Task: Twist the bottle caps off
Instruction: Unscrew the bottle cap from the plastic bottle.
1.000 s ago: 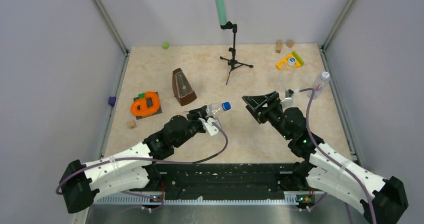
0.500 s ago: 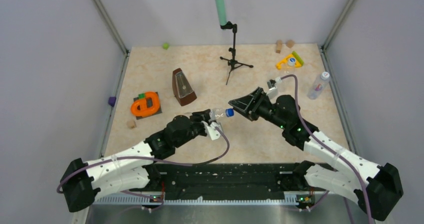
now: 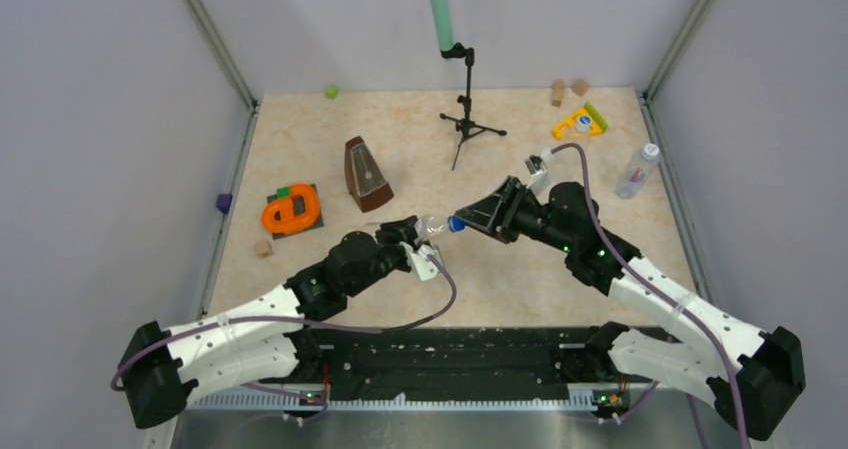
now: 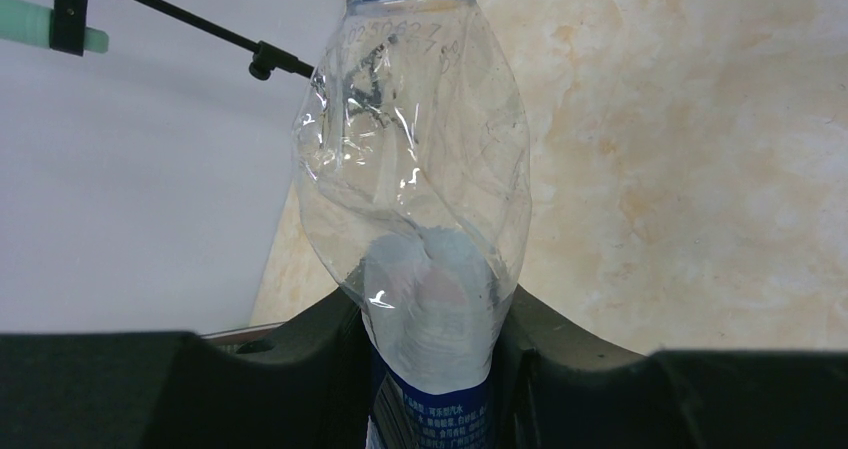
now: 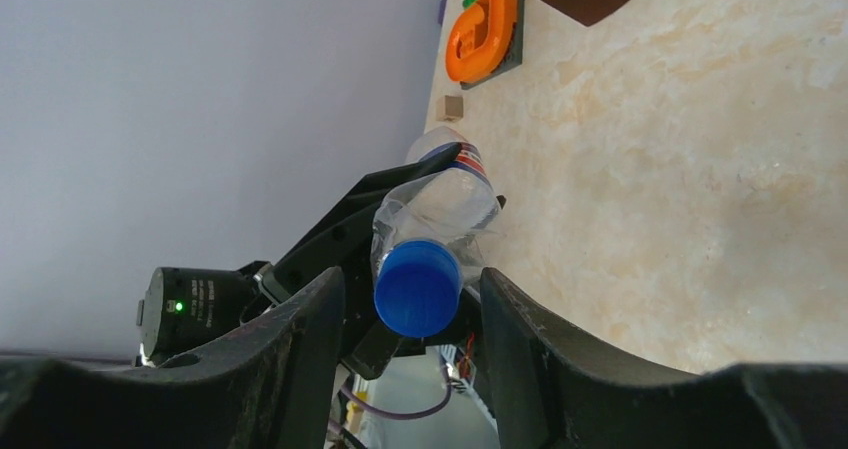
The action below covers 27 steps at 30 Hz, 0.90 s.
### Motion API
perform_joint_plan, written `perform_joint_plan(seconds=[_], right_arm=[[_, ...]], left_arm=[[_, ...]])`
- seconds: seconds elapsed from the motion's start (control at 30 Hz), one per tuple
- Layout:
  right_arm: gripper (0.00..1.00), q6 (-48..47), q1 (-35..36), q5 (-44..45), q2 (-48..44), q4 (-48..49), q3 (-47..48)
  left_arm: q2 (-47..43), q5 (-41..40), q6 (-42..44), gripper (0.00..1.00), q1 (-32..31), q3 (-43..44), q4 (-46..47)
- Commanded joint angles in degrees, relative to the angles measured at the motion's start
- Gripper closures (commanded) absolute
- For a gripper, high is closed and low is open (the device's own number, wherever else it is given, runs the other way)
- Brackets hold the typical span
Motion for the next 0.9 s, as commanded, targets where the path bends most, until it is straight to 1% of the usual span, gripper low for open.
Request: perform_joint_plan(seconds=[0.0, 0.07, 0.13, 0.33, 0.37, 0.4, 0.43, 0.5, 0.53, 0.6, 0.63, 0.67, 0.73, 0.87], right_arm=[[0.48, -3.4, -0.5, -3.9, 1.0, -1.5, 3.5], [0.48, -3.2, -0.5, -6.4, 1.1, 2.0, 2.9], [0.53, -2.7, -0.5, -7.4, 1.3, 3.4, 2.7], [0.66, -4.5, -0.5, -7.4, 2.8, 0.5, 3.5], [0.72, -4.6, -0.5, -7.4, 2.8, 0.5, 3.3], [0.8, -4.8, -0.5, -7.2, 2.7, 0.5, 3.1], [0.84, -5.2, -0.5, -7.1, 2.7, 0.3, 3.0], [0.86, -6.4, -0.5, -6.8, 2.6, -0.6, 3.3], [0.9, -7.4, -0.5, -6.3, 2.6, -2.3, 3.5], [0.92, -8.9, -0.5, -5.4, 2.6, -3.9, 3.9], [0.97, -9.9, -0.5, -5.2, 2.5, -4.2, 3.9], [0.98, -11.1, -0.5, -5.4, 2.5, -4.1, 4.0], [0.99, -14.2, -0.5, -6.0, 2.2, -3.7, 3.8], [1.0, -23.2, -0.5, -7.7, 0.9, -1.5, 3.0]], left_arm=[[-1.1, -1.0, 0.7, 1.0, -0.2, 1.8, 1.8], [-0.9, -1.0, 0.7, 1.0, -0.2, 1.8, 1.7], [-0.9, -1.1, 0.7, 1.0, -0.2, 1.9, 1.5], [-1.3, -1.0, 0.9, 1.0, -0.2, 1.9, 1.4], [-1.4, -1.0, 0.9, 1.0, -0.2, 1.9, 1.2], [-1.4, -1.0, 1.0, 1.0, -0.2, 1.9, 1.0], [-1.4, -1.1, 1.1, 1.0, -0.2, 1.9, 0.8], [-1.4, -1.0, 1.0, 1.0, -0.2, 2.0, 0.4], [-1.6, -0.9, 0.9, 1.0, -0.2, 2.0, 0.2], [-1.7, -0.4, 0.5, 1.0, -0.2, 1.9, -0.2], [-1.8, 0.0, 0.4, 1.0, -0.2, 2.0, -0.4], [-2.0, 0.6, 0.2, 1.0, -0.2, 2.0, -0.7], [-2.1, 2.1, -0.6, 1.0, -0.2, 2.2, -1.2], [-2.7, 5.7, -3.3, 1.0, -0.2, 4.2, -3.9]])
